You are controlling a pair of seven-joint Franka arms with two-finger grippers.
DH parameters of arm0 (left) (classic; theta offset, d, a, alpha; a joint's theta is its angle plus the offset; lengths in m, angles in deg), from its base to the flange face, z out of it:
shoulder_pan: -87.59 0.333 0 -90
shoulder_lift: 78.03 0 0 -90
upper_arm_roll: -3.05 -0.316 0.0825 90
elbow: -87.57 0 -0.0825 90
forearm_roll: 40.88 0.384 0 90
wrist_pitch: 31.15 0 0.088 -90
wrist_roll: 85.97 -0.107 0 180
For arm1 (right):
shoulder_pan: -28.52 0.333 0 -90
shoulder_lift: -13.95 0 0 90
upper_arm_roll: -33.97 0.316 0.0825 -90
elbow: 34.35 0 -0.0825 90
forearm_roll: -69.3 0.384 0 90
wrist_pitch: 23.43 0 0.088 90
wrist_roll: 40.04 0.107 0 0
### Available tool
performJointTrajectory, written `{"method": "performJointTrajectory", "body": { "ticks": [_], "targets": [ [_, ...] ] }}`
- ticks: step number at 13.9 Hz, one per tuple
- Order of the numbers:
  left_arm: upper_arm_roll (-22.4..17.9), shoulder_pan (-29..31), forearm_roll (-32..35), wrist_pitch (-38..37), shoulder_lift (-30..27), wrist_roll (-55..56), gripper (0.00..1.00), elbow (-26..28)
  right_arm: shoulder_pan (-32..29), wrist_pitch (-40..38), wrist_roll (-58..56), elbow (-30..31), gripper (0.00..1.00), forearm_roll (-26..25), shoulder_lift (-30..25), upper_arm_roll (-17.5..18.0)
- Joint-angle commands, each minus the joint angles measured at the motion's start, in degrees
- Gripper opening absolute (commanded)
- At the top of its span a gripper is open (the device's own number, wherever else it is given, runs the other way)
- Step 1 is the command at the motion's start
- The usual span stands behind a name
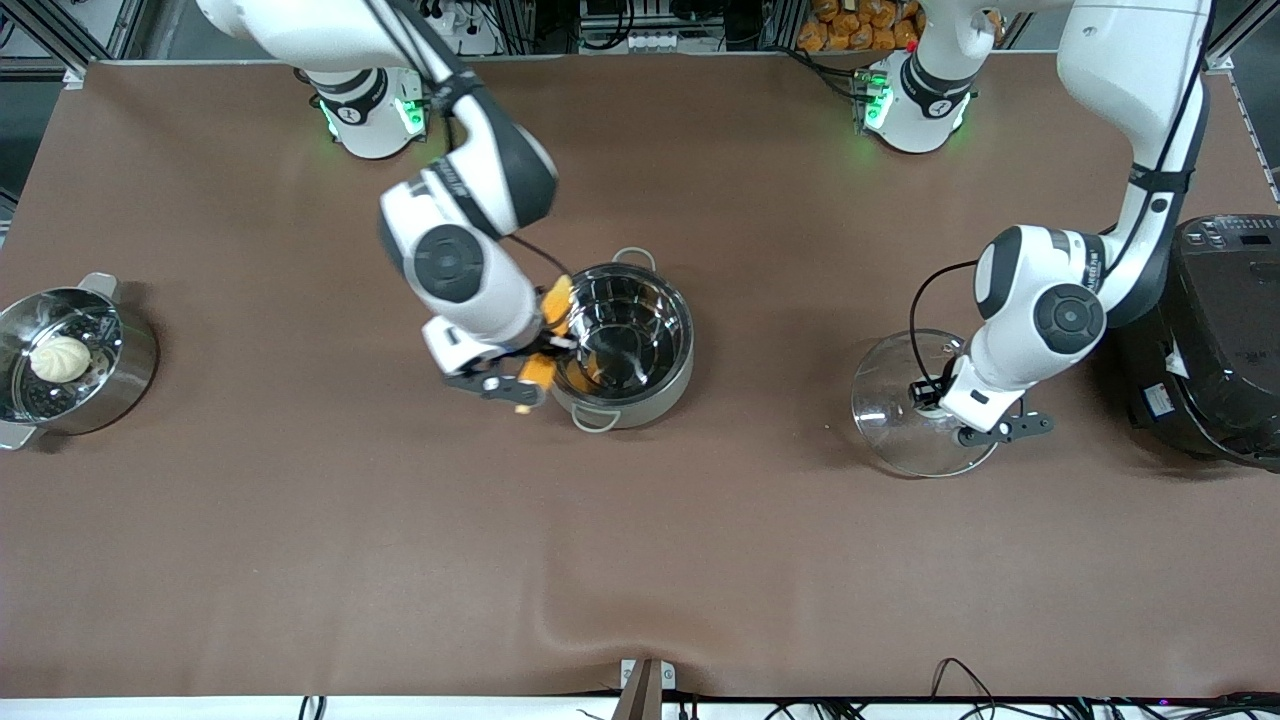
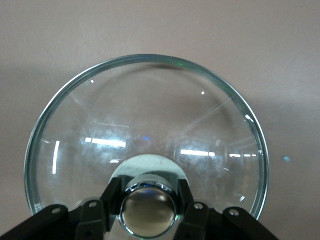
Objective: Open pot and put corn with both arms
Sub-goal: 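Lower the lid onto the table while the right gripper carries corn over pot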
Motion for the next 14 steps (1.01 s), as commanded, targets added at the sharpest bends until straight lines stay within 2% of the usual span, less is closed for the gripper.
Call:
{"method": "performJointTrajectory", "body": {
  "ticks": [1, 5, 7, 8, 9, 10, 14],
  "targets": [
    [0.84, 1.41, 1.45, 1.64, -1.41, -0.33, 0.00, 2.22, 2.07, -0.89, 0.22, -4.06, 0.00, 0.90, 3.24, -0.66],
    [0.93, 2.03, 1.45, 2.43, -0.27, -0.42, 0.00, 2.48, 5.49, -0.72, 0.22, -4.15, 0.00, 0.63, 4.82, -0.74],
    [0.93, 2.20, 1.45, 2.43, 0.17, -0.24, 0.29, 2.39, 5.76, -0.45, 0.39, -4.67, 0.00, 0.46, 6.48, -0.66],
    [0.93, 2.64, 1.45, 2.43, 0.61, -0.24, 0.50, 2.22, 5.85, -0.36, 0.48, -5.55, 0.00, 0.46, 7.19, -0.74],
    [0.93, 2.82, 1.45, 2.43, 0.70, -0.24, 0.79, 2.04, 5.85, -0.28, 0.48, -5.64, 0.00, 0.46, 7.63, -0.74],
    [0.93, 2.82, 1.36, 2.43, 0.70, -0.24, 1.00, 1.87, 6.02, -0.28, 0.40, -5.64, 0.00, 0.37, 7.81, -0.74],
    [0.93, 2.82, 1.36, 0.51, -3.50, -0.24, 1.00, -0.06, 6.11, 3.23, 0.22, -5.73, 0.00, 0.28, 8.68, -0.83]
  ]
}}
